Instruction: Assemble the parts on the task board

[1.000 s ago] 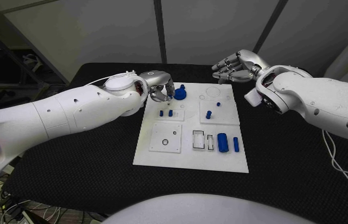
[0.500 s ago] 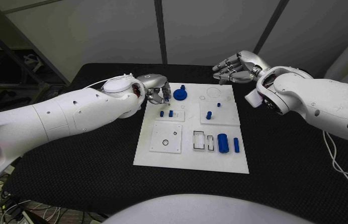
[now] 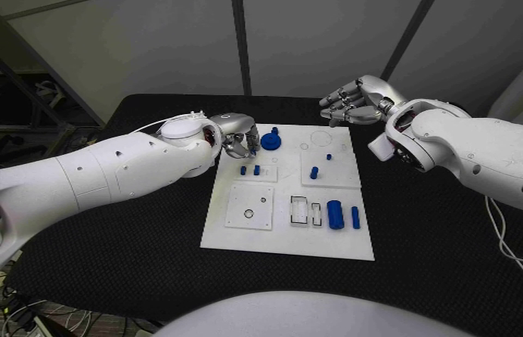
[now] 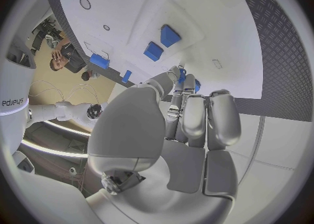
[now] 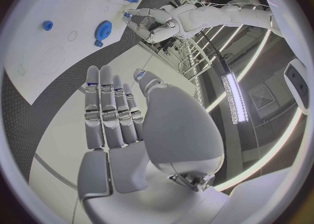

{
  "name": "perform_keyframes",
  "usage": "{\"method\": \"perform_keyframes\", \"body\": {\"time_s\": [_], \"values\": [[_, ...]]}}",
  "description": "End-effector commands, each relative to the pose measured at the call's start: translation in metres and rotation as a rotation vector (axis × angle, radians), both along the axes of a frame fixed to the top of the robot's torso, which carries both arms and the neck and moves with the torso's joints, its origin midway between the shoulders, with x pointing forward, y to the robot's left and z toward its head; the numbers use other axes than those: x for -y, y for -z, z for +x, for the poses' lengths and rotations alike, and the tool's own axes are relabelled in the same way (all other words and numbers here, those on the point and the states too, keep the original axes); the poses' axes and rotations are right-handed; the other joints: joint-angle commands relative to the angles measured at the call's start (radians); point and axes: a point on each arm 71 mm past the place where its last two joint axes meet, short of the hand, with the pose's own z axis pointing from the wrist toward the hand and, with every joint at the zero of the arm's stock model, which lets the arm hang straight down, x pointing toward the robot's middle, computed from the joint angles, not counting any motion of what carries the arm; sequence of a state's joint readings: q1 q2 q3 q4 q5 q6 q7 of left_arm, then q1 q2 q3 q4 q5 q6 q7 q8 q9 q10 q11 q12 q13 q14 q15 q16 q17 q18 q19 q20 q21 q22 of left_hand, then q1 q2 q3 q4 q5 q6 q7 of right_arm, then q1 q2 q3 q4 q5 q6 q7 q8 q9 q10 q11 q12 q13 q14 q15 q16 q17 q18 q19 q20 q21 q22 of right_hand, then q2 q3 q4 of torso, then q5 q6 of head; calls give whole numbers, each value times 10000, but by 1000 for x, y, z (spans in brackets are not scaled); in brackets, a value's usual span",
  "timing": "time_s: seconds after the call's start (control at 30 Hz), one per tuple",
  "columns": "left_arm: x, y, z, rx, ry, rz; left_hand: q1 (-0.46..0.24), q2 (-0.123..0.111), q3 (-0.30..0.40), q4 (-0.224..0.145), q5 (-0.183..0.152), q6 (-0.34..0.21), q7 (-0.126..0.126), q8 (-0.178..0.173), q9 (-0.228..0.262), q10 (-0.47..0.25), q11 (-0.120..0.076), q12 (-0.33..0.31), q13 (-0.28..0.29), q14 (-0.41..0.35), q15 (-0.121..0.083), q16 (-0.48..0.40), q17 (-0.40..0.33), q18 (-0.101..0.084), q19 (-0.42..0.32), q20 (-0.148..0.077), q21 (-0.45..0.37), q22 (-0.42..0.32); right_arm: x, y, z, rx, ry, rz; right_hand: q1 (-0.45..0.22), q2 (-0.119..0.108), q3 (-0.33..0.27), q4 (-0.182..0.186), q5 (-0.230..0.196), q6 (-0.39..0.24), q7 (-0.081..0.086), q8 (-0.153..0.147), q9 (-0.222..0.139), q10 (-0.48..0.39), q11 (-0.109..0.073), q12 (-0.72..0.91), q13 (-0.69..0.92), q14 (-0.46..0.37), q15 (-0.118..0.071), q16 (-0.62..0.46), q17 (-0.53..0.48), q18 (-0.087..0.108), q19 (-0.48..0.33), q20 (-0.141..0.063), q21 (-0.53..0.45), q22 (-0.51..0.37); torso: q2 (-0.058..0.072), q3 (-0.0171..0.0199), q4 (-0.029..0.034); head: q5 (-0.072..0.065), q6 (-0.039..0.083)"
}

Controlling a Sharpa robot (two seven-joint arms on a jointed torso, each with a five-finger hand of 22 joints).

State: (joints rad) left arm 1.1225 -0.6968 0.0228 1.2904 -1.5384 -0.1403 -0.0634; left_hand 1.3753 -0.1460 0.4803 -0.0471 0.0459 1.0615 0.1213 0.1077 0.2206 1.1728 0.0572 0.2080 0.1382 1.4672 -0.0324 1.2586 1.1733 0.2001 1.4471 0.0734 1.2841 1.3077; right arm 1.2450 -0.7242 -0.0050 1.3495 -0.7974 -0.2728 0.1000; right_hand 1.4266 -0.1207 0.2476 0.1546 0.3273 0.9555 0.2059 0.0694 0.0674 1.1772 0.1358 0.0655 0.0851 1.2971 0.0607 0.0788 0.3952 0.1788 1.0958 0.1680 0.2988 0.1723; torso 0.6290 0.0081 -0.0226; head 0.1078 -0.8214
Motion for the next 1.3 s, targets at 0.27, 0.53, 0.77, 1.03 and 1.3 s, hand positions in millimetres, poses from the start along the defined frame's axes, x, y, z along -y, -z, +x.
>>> {"method": "perform_keyframes", "body": {"time_s": [0.27,0.53,0.77,1.03,1.3], "values": [[5,3,0,-385,57,182,-76,-13,57,-40,14,61,4,-61,-20,128,-17,-70,-14,225,89,-38,-88,-1340,86,8,91,216,0,-2,0,125,-4,46,21,46,-13,-61,40,-15,35,27,6,-33,-11,14,-9,17,64,-57,-15,40,68,18,-59,-15,-9,9,6,-7,-11],[7,5,0,-411,60,250,-61,-24,63,-67,14,61,5,-75,-30,144,-17,-94,-21,203,90,-68,-132,-1337,77,9,82,212,0,-2,0,121,0,43,21,46,-13,-61,40,-15,35,27,6,-33,-11,14,-9,17,64,-57,-15,40,68,18,-59,-15,-2,7,-4,-11,-15],[8,6,0,-371,37,293,-56,-22,68,-75,14,62,7,-80,-34,147,-15,-104,-24,197,91,-70,-138,-1337,75,9,83,215,0,-2,0,122,3,43,21,46,-13,-61,40,-15,35,27,6,-33,-11,14,-9,17,64,-57,-15,40,68,18,-59,-15,1,2,1,-29,-32],[7,5,1,-307,-17,289,-22,14,87,-122,14,158,-3,-58,-36,257,-32,-105,-15,175,82,-65,-156,-1346,87,9,132,267,0,-2,0,117,11,40,21,46,-13,-61,40,-15,35,27,6,-33,-11,14,-9,17,64,-57,-15,40,68,18,-59,-15,-2,-1,7,-25,-55],[6,5,1,-293,-60,300,-19,45,77,-159,15,288,-31,-21,-31,389,-66,-94,7,166,60,-46,-168,-1354,98,-2,178,317,0,-2,0,113,7,39,21,46,-13,-61,40,-15,35,27,6,-33,-11,14,-9,17,64,-57,-15,40,68,18,-59,-15,-5,1,8,-2,-69]]}}
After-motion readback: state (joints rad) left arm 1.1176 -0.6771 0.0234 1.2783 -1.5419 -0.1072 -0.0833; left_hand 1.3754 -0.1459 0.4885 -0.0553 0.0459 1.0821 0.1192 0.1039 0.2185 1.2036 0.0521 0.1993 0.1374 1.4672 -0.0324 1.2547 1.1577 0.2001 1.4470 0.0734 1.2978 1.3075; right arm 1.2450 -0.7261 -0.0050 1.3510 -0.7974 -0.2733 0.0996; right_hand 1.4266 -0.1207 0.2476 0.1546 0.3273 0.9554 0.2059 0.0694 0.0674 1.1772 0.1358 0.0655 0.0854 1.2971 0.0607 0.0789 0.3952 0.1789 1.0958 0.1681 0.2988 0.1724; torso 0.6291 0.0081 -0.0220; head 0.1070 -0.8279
